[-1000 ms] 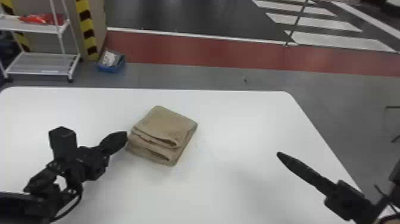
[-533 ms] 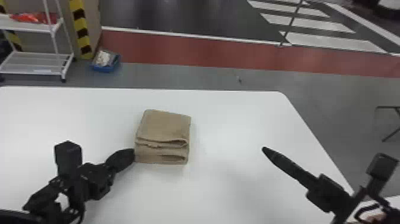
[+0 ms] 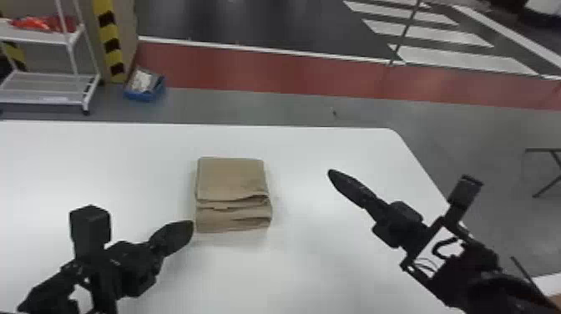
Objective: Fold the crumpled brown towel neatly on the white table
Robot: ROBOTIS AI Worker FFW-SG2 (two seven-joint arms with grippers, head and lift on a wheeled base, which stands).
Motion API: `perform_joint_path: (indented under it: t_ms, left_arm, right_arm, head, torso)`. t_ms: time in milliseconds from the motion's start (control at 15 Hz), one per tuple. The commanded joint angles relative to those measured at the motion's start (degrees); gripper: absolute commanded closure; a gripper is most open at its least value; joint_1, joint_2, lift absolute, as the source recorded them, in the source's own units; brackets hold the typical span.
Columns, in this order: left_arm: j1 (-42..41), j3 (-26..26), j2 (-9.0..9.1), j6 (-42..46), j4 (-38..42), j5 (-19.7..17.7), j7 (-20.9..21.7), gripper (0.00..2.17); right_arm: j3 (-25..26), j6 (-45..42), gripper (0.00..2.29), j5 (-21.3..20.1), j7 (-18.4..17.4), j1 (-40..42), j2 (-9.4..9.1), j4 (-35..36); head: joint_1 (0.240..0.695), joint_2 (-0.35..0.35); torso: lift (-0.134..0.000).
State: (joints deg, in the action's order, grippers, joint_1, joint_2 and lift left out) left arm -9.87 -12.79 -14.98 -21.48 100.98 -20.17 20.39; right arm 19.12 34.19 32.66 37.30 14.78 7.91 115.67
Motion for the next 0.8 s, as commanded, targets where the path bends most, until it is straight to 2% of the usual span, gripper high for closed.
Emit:
perform_joint_path:
  t_ms: [0,133,200,400,467,533,733]
  left_arm:
    - [-4.63,5.84,-0.14,-0.98,6.6,-2.51,0.0,2.01]
    - [-7.18,10.77,-0.22,-0.81,9.5,-5.23,-0.08,2.01]
    - [-7.8,12.52,-0.22,-0.81,9.76,-6.64,-0.44,2.01]
    - [-9.29,14.72,-0.31,0.25,9.32,-7.87,-0.52,2.01]
    - [-9.47,14.72,-0.58,0.25,8.71,-7.78,-0.35,2.01]
    - [-9.55,14.63,-0.84,0.42,7.92,-7.7,0.0,2.01]
    - [-9.82,14.46,-2.6,0.6,7.3,-7.7,0.35,2.01]
  right_arm:
    - [-9.01,-9.8,2.2,-7.09,-0.47,-6.35,0.0,-9.32]
    - [-15.61,-20.87,2.2,-11.22,-3.55,-10.21,-0.61,-17.49]
    - [-18.07,-25.62,2.2,-13.06,-4.87,-11.97,-1.49,-21.19]
    - [-24.48,-40.03,2.2,-21.06,-10.23,-18.39,-5.62,-33.75]
    - [-25.19,-43.2,2.2,-23.44,-12.51,-19.7,-6.85,-37.01]
    - [-25.36,-44.6,2.2,-25.11,-14.27,-21.46,-7.91,-40.35]
    - [-25.1,-43.2,2.2,-26.51,-14.97,-24.1,-7.96,-46.5]
  head:
    - [0.695,-0.19]
    - [0.695,-0.142]
    - [0.695,-0.08]
    - [0.695,0.018]
    - [0.695,0.06]
    - [0.695,0.075]
    - [0.695,0.101]
  torso:
    - [-0.124]
    - [-0.124]
    - [-0.124]
    - [-0.124]
    - [-0.124]
    - [-0.124]
    - [-0.124]
